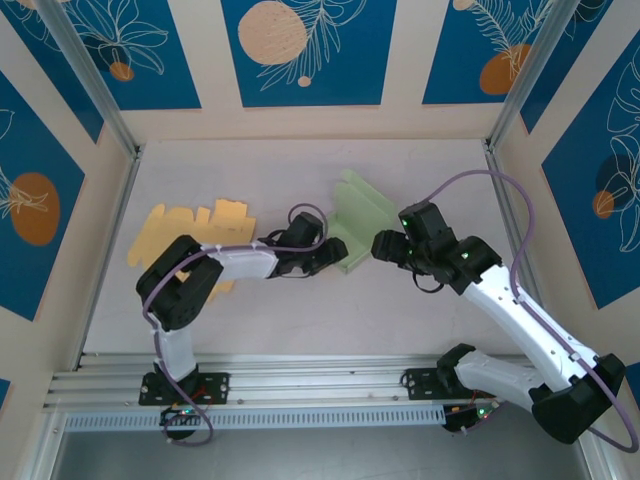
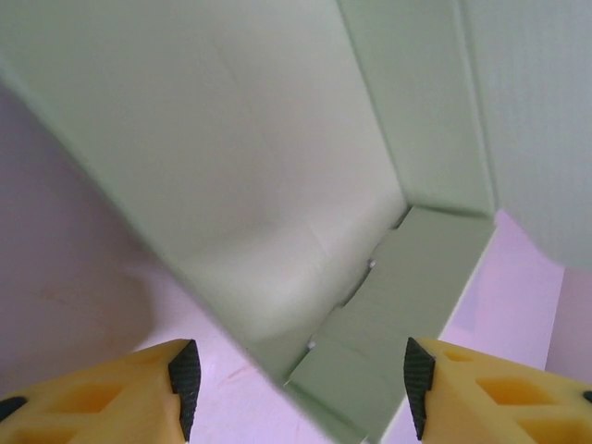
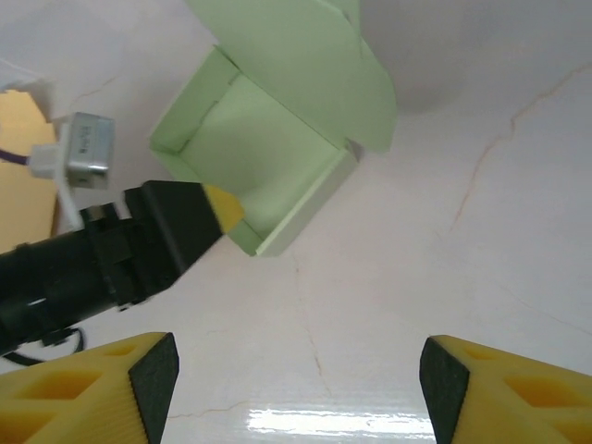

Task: Fold the paper box

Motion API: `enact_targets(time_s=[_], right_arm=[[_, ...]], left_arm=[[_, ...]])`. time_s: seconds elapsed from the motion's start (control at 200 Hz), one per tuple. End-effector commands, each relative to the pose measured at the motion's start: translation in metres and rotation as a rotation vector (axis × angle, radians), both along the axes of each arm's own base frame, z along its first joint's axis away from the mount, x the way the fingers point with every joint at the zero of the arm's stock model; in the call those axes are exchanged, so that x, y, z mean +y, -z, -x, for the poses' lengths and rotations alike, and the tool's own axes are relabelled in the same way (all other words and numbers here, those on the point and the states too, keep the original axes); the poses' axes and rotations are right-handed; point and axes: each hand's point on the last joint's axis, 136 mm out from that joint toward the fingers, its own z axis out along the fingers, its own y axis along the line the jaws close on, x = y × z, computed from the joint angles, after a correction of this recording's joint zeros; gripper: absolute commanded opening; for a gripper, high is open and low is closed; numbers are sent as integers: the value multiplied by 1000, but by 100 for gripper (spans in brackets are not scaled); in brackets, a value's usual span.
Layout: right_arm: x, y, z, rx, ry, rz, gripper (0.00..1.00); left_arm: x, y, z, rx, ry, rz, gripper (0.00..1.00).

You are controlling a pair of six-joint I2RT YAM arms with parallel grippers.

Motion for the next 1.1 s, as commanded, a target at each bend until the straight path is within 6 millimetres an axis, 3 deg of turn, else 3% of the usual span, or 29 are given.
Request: enact_targets(time_s=[0.0, 0.155, 0.3, 0.43, 0.575, 0.675, 0.88, 1.095], right_arm=[[-3, 18, 5, 41, 63, -34, 71], [9, 43, 1, 71, 107, -123, 65], [19, 62, -11, 91, 136, -155, 65], [27, 76, -24, 123, 156, -137, 66], [32, 90, -38, 143, 174, -86, 66], [32, 99, -43, 157, 187, -47, 66], [37, 116, -51, 199, 180, -16, 66], [40, 131, -59, 228, 164, 34, 66]], left_arm=[[15, -38, -4, -81, 9, 9, 64], [64, -75, -36, -270, 59, -212, 64], [75, -94, -75, -455, 272, -394, 64], [68, -70, -99, -475, 468, -526, 63], [49, -38, -102, -426, 621, -514, 58], [47, -21, -105, -405, 655, -527, 56], [44, -6, -107, -387, 671, -535, 51], [42, 1, -105, -386, 662, -579, 33]])
